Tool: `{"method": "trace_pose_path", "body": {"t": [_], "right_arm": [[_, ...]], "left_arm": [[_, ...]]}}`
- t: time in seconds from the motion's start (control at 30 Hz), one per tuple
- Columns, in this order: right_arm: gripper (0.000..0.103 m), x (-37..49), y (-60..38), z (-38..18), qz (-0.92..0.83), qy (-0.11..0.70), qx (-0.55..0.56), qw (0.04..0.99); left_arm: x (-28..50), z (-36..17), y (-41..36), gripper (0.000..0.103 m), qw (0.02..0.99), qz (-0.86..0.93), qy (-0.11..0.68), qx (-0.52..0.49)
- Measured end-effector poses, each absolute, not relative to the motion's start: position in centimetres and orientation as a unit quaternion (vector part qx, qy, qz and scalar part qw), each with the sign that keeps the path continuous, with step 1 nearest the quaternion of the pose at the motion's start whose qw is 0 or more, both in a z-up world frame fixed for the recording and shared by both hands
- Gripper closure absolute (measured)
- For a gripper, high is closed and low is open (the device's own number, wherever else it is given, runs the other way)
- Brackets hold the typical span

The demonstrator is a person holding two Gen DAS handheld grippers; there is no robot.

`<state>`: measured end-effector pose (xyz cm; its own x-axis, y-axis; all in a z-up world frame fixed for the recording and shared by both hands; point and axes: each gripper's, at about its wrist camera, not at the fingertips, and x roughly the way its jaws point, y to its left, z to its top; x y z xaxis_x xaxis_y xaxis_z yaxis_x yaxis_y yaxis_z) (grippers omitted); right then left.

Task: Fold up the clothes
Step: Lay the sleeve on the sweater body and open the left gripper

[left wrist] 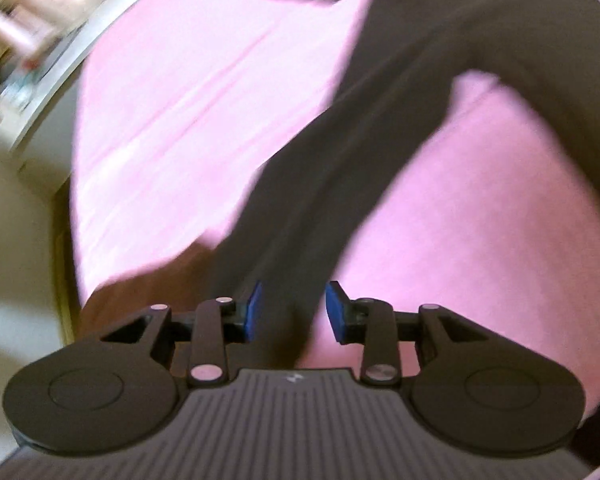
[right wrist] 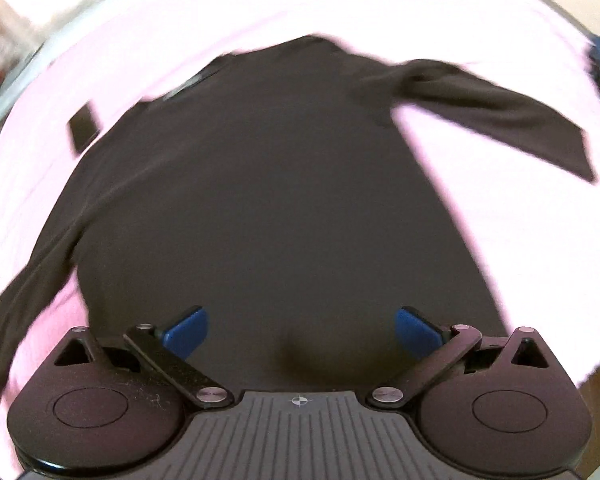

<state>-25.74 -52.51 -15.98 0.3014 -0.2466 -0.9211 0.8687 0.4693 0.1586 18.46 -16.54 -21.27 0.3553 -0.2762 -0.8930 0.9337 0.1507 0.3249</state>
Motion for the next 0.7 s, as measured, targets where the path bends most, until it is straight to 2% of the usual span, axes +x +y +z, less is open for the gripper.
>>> {"method": "trace_pose_path", "body": {"t": [0.17, 0.43, 0.53, 0.57, 0.6, 0.63, 0.67, 0.7], "right_arm": [[0.000, -34.9, -60.0, -15.1, -0.424, 0.414, 0.354, 0.723], [0.000, -46.4, -77.5, -17.8, -0.420, 0.394, 0.350, 0.739], [0.001, -49.2, -83.3, -18.7, -0.399, 0.398, 0.333, 0.756], [0.005, -49.7, -85.0, -19.1, -0.387, 0.402, 0.324, 0.764], [0.021, -50.0, -86.5, -19.6, -0.372, 0.409, 0.318, 0.770], [0.029, -50.1, -88.0, -20.2, -0.357, 0.418, 0.314, 0.774], [0.034, -50.1, -89.2, -21.0, -0.342, 0.427, 0.307, 0.779], [0.034, -50.0, -90.3, -21.8, -0.328, 0.436, 0.296, 0.784]], "left_arm": [[9.7, -18.7, -24.1, 0.073, 0.661, -0.492, 0.331, 0.460], [-8.4, -18.0, -37.6, 0.072, 0.619, -0.508, 0.341, 0.492], [-14.7, -17.8, -43.0, 0.067, 0.583, -0.548, 0.323, 0.505], [-16.5, -17.6, -44.5, 0.064, 0.573, -0.562, 0.309, 0.511], [-18.1, -17.6, -46.0, 0.062, 0.563, -0.575, 0.293, 0.516], [-19.4, -17.7, -47.5, 0.061, 0.554, -0.587, 0.281, 0.519], [-20.6, -17.8, -49.0, 0.061, 0.546, -0.598, 0.270, 0.521], [-21.4, -18.0, -50.5, 0.061, 0.541, -0.604, 0.262, 0.523]]}}
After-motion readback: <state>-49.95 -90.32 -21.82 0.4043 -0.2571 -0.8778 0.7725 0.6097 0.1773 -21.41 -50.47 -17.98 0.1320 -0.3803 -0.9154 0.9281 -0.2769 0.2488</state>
